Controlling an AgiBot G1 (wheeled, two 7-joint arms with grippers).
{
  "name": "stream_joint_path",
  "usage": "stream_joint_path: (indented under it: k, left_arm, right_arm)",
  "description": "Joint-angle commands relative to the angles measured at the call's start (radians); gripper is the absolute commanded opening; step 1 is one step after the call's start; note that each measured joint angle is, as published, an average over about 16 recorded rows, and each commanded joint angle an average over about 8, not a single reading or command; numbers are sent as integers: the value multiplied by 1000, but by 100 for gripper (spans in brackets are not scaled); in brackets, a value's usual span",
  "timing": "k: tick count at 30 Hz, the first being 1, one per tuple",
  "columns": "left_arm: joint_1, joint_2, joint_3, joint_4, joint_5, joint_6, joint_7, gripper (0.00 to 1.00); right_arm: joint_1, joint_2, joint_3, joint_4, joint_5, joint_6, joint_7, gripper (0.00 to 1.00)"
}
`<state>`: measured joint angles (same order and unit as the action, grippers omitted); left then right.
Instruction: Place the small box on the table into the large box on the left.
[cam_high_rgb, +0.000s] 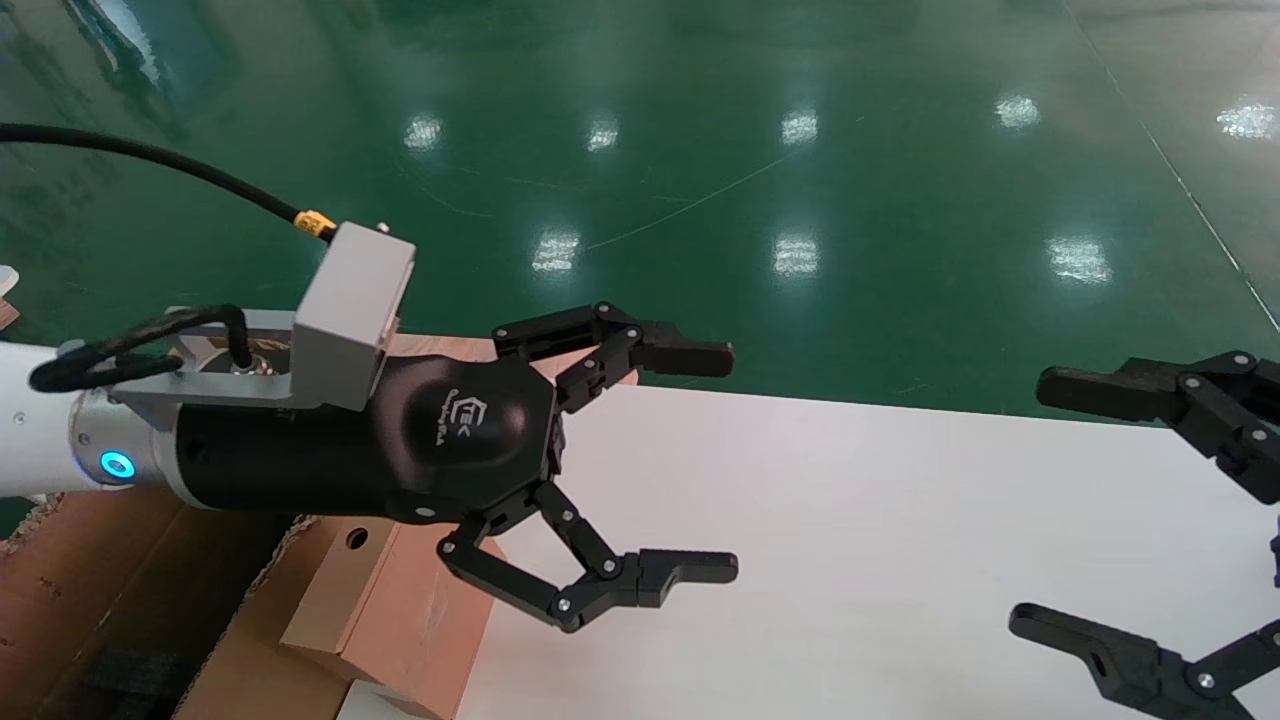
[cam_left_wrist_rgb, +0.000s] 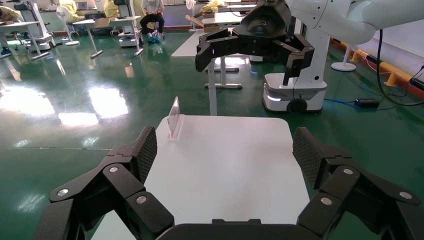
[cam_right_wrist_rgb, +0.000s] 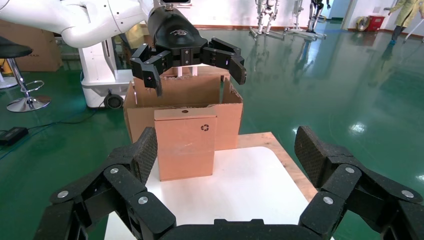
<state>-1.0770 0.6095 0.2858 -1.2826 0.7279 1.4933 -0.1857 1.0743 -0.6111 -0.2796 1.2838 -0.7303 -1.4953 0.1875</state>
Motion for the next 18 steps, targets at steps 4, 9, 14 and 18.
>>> stream_joint_path:
  k: [4, 9, 14, 18]
  left_arm:
    - [0, 0, 0, 0, 0, 0, 0, 100]
    - [0, 0, 0, 0, 0, 0, 0, 100]
    - [0, 0, 0, 0, 0, 0, 0, 100]
    - [0, 0, 0, 0, 0, 0, 0, 100]
  right_arm:
    - [0, 0, 0, 0, 0, 0, 0, 100]
    - [0, 0, 0, 0, 0, 0, 0, 100]
    - [0, 0, 0, 0, 0, 0, 0, 100]
    - [0, 0, 0, 0, 0, 0, 0, 55]
